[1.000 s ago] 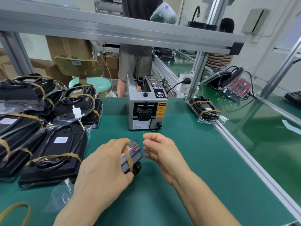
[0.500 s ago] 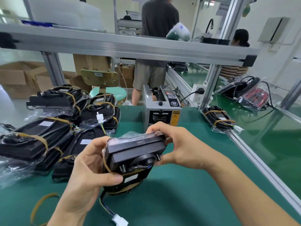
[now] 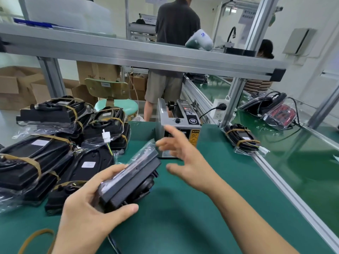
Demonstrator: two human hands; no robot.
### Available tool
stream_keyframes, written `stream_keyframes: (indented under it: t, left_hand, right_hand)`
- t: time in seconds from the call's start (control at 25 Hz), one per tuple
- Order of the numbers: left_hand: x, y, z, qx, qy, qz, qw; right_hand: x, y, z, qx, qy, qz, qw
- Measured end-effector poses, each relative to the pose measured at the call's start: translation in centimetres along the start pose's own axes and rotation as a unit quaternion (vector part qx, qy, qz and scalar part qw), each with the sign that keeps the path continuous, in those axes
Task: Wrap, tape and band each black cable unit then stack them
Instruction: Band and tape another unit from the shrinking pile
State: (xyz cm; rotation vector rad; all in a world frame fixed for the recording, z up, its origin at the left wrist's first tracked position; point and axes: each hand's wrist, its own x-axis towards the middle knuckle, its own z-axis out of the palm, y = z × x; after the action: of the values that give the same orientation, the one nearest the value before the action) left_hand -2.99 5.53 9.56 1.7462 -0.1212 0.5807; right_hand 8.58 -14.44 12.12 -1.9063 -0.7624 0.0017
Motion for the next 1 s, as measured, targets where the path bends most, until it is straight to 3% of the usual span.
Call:
stream_keyframes:
  t: [0.04, 0.12, 0.2, 0.36, 0.48, 0.68, 0.92, 1.0]
  left_hand:
    - [-0.2, -0.1, 0.4, -0.012, 0.030, -0.007, 0.999]
    - [-0.6, 0.0, 1.4, -0.038, 0.053, -0.002, 0.998]
    - [-0.7, 0.4, 2.3, -0.041, 0.063, 0.005, 0.997]
    - [-0.6, 0.7, 2.9, -0.023, 0.047, 0.015, 0.999]
    - [-0.5, 0.3, 2.7, -0.026, 0.047, 0.015, 0.998]
    - [-0.5, 0.4, 2.6, -0.036, 0.047, 0.012, 0.998]
    - [-0.6, 0.3, 2.7, -0.042, 0.052, 0.014, 0.998]
    - [-0.6, 0.2, 2.8, -0.051, 0.056, 0.008, 0.997]
  right_hand:
    - [0.7, 0.9, -0.2, 0.033, 0.094, 0.067, 0.993]
    - [2.7, 3.1, -0.6, 0.079, 0.257, 0.228, 0.936]
    - [4.6, 5.3, -0.6, 0.116, 0.322, 0.326, 0.881]
    - [6.9, 6.7, 0.0, 0.111, 0.376, 0.353, 0.850]
    - [7.9, 7.1, -0.1, 0.110, 0.401, 0.361, 0.835]
    - [8.7, 7.2, -0.2, 0.204, 0.438, 0.399, 0.779]
    - [8.1, 4.1, 0.2, 0.233, 0.393, 0.411, 0.789]
    - [5.7, 1.3, 0.4, 0.271, 0.303, 0.329, 0.853]
